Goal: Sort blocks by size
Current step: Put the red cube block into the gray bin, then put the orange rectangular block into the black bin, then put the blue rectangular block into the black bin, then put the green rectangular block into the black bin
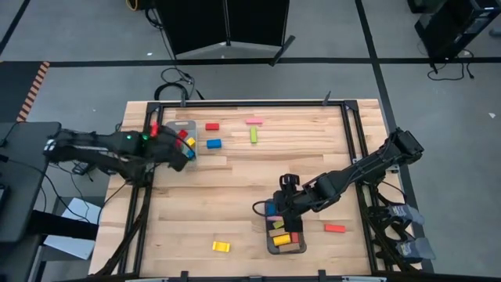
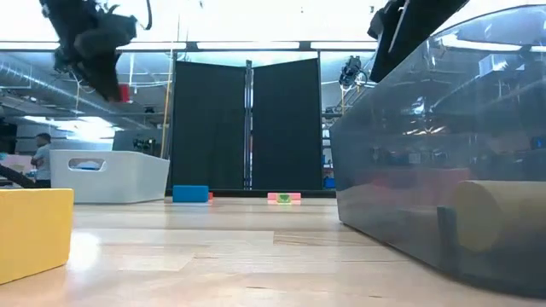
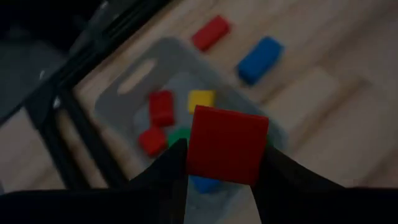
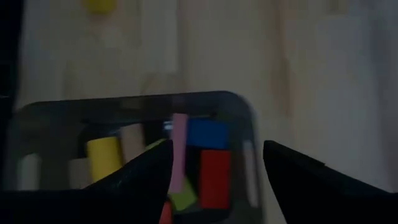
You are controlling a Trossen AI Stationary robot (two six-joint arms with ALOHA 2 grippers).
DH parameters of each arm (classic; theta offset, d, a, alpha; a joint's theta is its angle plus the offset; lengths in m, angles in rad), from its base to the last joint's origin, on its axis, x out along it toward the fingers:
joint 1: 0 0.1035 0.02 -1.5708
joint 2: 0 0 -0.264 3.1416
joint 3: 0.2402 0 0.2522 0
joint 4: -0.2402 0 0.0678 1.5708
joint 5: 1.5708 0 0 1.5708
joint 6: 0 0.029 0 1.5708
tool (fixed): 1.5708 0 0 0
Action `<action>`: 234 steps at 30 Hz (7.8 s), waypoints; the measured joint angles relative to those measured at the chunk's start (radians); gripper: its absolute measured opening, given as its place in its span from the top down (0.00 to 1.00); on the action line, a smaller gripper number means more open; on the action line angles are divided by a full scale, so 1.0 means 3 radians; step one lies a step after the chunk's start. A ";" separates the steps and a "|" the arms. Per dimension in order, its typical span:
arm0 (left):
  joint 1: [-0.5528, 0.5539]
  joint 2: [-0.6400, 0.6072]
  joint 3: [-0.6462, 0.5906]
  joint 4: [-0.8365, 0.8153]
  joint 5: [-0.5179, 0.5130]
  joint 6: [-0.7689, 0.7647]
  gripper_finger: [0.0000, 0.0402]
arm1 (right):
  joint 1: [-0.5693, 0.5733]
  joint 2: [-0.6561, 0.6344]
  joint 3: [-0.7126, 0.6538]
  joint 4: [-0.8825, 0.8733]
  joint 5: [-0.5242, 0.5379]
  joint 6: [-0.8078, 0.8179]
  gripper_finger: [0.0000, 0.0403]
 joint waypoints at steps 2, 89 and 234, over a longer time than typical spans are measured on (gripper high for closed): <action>0.0236 -0.0163 -0.0204 0.0064 0.0090 -0.0004 0.65 | -0.0015 -0.0044 0.0000 -0.0052 0.0111 0.0001 0.34; -0.0689 0.0460 -0.0736 0.3219 0.0953 0.0965 0.29 | 0.1144 -0.0719 -0.1005 0.0020 0.0490 0.1636 0.72; -0.2394 0.1669 -0.0418 0.3921 0.0984 0.0714 0.31 | -0.2407 0.2002 0.1557 -0.0223 0.0228 0.0978 0.34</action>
